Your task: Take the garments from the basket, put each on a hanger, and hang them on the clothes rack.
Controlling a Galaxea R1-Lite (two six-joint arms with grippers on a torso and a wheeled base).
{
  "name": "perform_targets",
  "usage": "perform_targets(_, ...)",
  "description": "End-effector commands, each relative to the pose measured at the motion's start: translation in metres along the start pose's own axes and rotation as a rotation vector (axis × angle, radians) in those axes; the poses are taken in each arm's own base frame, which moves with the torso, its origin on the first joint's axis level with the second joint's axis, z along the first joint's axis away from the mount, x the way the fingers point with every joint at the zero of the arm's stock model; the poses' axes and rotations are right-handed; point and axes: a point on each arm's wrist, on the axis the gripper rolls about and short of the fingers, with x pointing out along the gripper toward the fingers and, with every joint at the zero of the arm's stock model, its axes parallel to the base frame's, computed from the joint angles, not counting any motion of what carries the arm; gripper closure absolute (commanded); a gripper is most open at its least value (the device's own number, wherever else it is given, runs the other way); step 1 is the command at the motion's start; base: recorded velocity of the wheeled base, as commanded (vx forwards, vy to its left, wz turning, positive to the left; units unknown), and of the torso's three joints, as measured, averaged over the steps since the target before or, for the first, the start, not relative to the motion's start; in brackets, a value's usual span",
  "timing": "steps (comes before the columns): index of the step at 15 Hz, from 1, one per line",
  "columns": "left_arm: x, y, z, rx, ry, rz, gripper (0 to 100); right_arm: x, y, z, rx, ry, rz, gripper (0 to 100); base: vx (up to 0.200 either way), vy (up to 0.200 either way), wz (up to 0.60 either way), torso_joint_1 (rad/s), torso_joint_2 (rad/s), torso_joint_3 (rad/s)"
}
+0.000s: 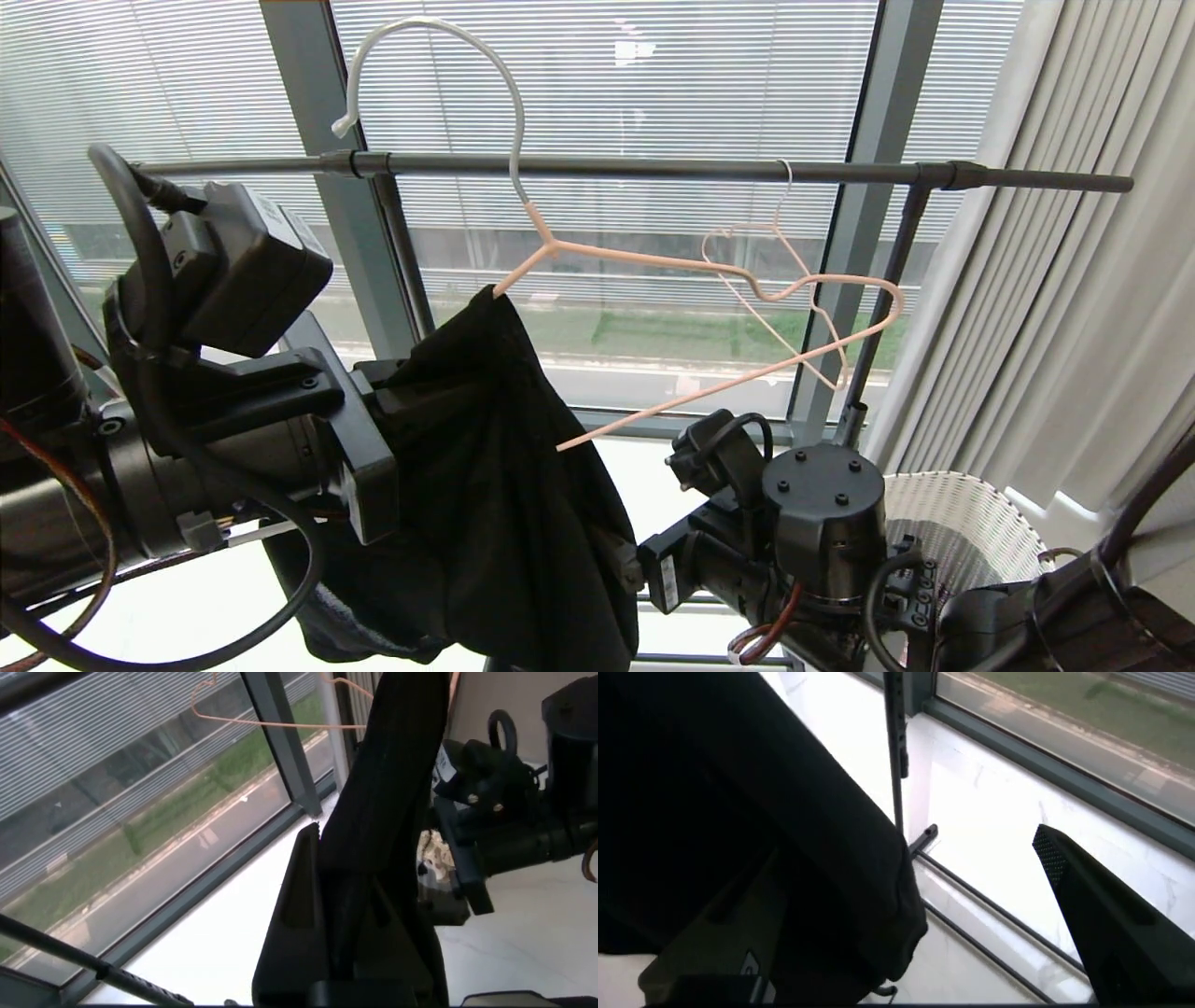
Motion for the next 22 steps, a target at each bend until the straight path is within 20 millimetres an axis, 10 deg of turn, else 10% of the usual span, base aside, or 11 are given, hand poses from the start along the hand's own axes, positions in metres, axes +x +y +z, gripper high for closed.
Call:
perform_targets(1, 0.0, -0.001, 0.001, 0.001, -0.003, -0.005, 100, 0.005, -0.005, -0.009, -0.005, 0.022, -0.06, 0, 0.0, 0.0, 0.0, 0.0, 0.0, 0.0)
perform_targets(11, -0.001, 0.013, -0.015, 0.052, 0.068, 0.072, 100, -0.022, -0.059, -0.004, 0.008, 0.03, -0.239, 0, 0.0, 0.0, 0.0, 0.0, 0.0, 0.0)
perform_targets(22, -0.009, 0.005, -0.054, 0.09, 0.198, 0.053, 100, -0.062, -0.118, 0.046, 0.023, -0.115, -0.41, 0, 0.0, 0.0, 0.0, 0.0, 0.0, 0.0)
